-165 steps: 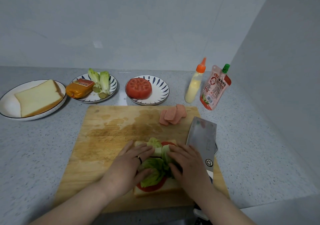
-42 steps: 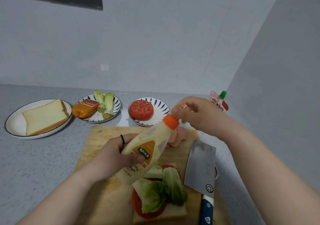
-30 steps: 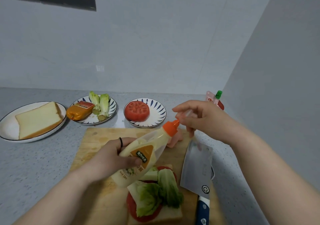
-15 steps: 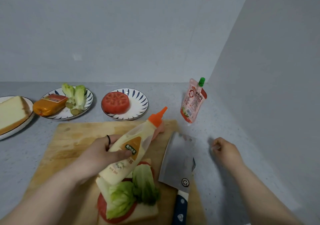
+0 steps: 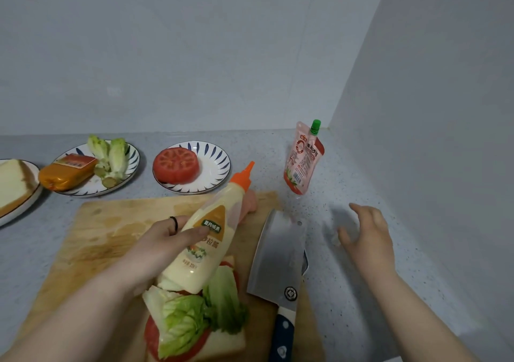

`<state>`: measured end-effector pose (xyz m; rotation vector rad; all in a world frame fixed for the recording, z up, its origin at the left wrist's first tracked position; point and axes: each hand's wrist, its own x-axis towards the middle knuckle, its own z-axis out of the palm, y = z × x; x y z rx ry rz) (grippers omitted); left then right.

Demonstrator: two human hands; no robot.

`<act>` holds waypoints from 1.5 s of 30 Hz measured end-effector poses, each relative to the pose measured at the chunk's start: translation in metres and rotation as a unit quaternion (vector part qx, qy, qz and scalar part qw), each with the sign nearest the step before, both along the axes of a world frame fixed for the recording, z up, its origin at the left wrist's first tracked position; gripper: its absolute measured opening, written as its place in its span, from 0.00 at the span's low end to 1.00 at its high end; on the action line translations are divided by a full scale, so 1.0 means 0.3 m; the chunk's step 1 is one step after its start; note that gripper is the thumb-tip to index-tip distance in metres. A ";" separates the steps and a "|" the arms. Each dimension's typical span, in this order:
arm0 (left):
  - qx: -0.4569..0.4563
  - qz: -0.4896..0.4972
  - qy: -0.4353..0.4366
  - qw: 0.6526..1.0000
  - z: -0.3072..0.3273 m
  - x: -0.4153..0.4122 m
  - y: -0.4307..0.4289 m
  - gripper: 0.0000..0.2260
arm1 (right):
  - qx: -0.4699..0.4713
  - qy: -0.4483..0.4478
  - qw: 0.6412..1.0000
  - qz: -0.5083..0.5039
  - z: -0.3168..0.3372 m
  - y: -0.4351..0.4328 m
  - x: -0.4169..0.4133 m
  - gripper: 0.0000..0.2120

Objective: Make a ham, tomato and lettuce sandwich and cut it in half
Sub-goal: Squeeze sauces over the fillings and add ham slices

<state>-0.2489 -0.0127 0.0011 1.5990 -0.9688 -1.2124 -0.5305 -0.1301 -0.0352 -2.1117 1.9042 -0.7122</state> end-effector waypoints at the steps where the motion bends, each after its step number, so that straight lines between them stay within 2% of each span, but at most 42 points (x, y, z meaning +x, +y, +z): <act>1: 0.003 0.002 0.018 1.000 0.006 -0.002 0.005 0.05 | -0.048 -0.010 0.999 0.025 0.035 0.027 0.036 0.25; 3: 0.007 0.004 0.062 0.998 0.019 -0.007 0.017 0.06 | -0.175 0.004 0.975 0.136 0.091 0.094 0.137 0.29; 5: -0.006 0.003 0.118 0.993 0.038 -0.015 0.036 0.08 | -0.285 0.068 0.915 0.277 0.114 0.180 0.256 0.28; 7: -0.024 0.009 0.168 0.985 0.061 -0.022 0.058 0.13 | -0.334 0.100 0.860 0.373 0.121 0.239 0.361 0.25; 9: -0.039 0.023 0.195 0.980 0.088 -0.023 0.081 0.08 | -0.324 0.090 0.839 0.427 0.135 0.263 0.434 0.29; 11: -0.028 0.038 0.202 0.978 0.119 -0.001 0.109 0.11 | -0.282 0.046 0.844 0.454 0.154 0.261 0.473 0.29; 12: -0.018 0.043 0.189 0.981 0.132 0.015 0.118 0.14 | -0.228 0.003 0.860 0.457 0.168 0.259 0.479 0.27; 14: -0.036 0.041 0.130 0.990 0.151 0.056 0.136 0.14 | -0.065 -0.127 0.895 0.422 0.209 0.262 0.494 0.23; 15: -0.067 0.034 0.089 0.993 0.155 0.079 0.145 0.12 | 0.010 -0.193 0.901 0.390 0.227 0.266 0.506 0.19; 16: -0.101 0.025 0.036 0.994 0.159 0.095 0.148 0.10 | 0.067 -0.254 0.895 0.361 0.238 0.268 0.515 0.15; 17: -0.135 0.012 -0.027 0.990 0.156 0.110 0.144 0.12 | 0.104 -0.295 0.887 0.341 0.247 0.263 0.524 0.13; 19: -0.160 0.001 -0.138 0.978 0.160 0.116 0.130 0.19 | 0.136 -0.348 0.869 0.325 0.271 0.252 0.548 0.10; 20: -0.157 -0.002 -0.157 0.975 0.166 0.106 0.120 0.21 | 0.145 -0.370 0.860 0.319 0.287 0.251 0.560 0.08; 23: -0.152 -0.006 -0.097 0.984 0.153 0.084 0.077 0.20 | 0.180 -0.414 0.837 0.309 0.315 0.256 0.598 0.04; 29: -0.174 -0.032 -0.038 0.983 0.116 0.082 0.057 0.15 | 0.232 -0.410 0.810 0.349 0.319 0.254 0.613 0.07; 31: -0.185 -0.023 -0.013 0.982 0.115 0.080 0.062 0.15 | 0.234 -0.376 0.808 0.388 0.320 0.240 0.602 0.08; 34: -0.200 -0.015 0.038 0.979 0.123 0.077 0.056 0.14 | 0.235 -0.274 0.837 0.411 0.346 0.238 0.599 0.11; 36: -0.200 -0.016 0.027 0.979 0.132 0.081 0.052 0.16 | 0.132 -0.267 0.881 0.368 0.410 0.210 0.590 0.23; 37: -0.197 -0.016 0.015 0.980 0.138 0.084 0.050 0.17 | 0.036 -0.291 0.893 0.340 0.457 0.195 0.577 0.28; 38: -0.196 -0.016 0.004 0.981 0.140 0.088 0.047 0.18 | -0.064 -0.310 0.888 0.333 0.509 0.195 0.573 0.31; 39: -0.195 -0.017 -0.002 0.981 0.140 0.091 0.044 0.18 | -0.138 -0.288 0.882 0.347 0.547 0.198 0.576 0.31; 40: -0.192 -0.018 -0.003 0.981 0.134 0.091 0.040 0.18 | -0.167 -0.215 0.889 0.369 0.571 0.207 0.591 0.30; 41: -0.185 -0.019 -0.005 0.983 0.126 0.089 0.041 0.18 | -0.157 -0.086 0.901 0.396 0.569 0.225 0.614 0.28; 42: -0.177 -0.017 -0.013 0.984 0.113 0.087 0.043 0.19 | -0.121 0.044 0.899 0.419 0.546 0.239 0.627 0.26; 43: -0.169 -0.015 -0.026 0.985 0.100 0.085 0.048 0.20 | -0.088 0.101 0.894 0.428 0.530 0.243 0.625 0.25; 44: -0.165 -0.012 -0.039 0.985 0.087 0.086 0.054 0.21 | -0.092 0.101 0.894 0.427 0.532 0.231 0.620 0.26; 45: -0.165 -0.014 -0.050 0.985 0.081 0.091 0.056 0.21 | -0.135 0.037 0.900 0.412 0.553 0.227 0.615 0.26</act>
